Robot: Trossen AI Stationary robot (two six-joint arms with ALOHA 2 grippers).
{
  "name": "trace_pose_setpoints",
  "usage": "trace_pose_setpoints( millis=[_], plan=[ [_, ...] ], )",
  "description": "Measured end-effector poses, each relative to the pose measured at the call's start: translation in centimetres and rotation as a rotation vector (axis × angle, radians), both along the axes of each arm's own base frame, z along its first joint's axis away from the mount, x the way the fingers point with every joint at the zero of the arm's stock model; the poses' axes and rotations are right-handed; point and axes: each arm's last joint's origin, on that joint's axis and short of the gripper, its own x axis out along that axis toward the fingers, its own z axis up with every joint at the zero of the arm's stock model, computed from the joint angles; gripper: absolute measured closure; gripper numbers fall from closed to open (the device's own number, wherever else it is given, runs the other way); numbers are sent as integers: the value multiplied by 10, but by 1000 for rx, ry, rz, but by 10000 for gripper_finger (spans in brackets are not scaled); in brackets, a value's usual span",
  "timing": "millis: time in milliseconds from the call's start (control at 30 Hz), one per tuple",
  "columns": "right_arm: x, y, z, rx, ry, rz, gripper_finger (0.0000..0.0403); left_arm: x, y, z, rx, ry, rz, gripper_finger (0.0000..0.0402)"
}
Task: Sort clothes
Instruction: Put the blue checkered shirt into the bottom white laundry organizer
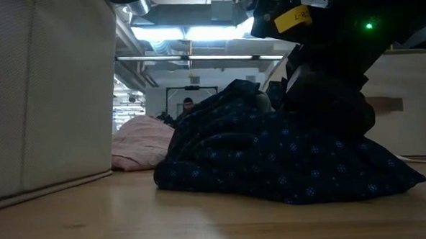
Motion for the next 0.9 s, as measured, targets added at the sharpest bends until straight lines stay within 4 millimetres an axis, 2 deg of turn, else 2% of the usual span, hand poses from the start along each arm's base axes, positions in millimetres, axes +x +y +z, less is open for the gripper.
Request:
trace_pose_setpoints(
  millis=[233,433,600,733,833,900],
  plan=[
    [0,0,0,3,4,2,205,39,-23,-47,46,285,-84,254],
    [0,0,0,2,5,4,205,57,-34,-84,99,433,-75,254],
    [0,0,0,2,6,4,205,56,-32,-125,131,549,-12,254],
    [0,0,0,-6,15,16,205,51,-30,-157,79,596,11,254],
    [0,0,0,-6,16,17,205,49,-28,-172,28,589,-3,254],
    [0,0,0,8,25,20,205,47,-27,-174,16,590,2,254]
  ],
)
